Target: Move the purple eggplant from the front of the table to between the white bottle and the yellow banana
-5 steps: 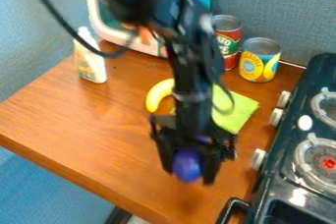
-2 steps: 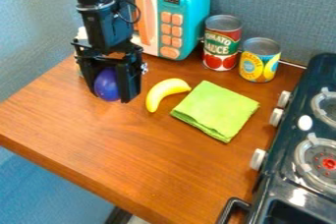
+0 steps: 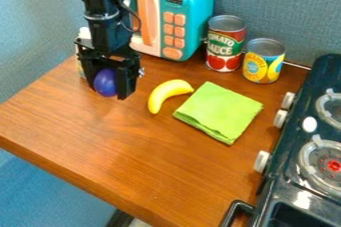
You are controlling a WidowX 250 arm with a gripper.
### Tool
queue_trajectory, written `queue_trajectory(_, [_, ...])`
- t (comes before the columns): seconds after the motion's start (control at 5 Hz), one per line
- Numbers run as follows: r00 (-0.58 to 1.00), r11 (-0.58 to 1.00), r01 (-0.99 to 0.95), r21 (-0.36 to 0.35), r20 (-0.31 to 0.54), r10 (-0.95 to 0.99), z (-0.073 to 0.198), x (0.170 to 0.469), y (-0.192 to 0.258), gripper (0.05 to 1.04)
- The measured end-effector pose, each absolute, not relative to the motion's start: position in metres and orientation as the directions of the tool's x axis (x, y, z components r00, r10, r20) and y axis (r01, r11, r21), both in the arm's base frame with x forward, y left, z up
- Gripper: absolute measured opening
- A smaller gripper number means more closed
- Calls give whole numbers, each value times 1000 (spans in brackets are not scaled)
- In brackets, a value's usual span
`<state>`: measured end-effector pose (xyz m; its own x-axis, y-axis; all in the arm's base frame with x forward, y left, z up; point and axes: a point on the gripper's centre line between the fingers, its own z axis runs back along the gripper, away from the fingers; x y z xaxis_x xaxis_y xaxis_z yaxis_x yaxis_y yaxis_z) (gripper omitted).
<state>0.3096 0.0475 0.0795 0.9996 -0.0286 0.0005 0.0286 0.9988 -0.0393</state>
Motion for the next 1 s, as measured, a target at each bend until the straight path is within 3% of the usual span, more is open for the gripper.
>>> queue_trajectory(0.2, [1000, 1000, 14, -15, -7, -14, 63, 317, 53, 832])
queue_trajectory(0.6, [994, 989, -83, -122, 56, 90, 37, 329, 71, 832])
queue_trajectory(1.0, [992, 984, -98, -146, 63, 108, 30, 343, 78, 832])
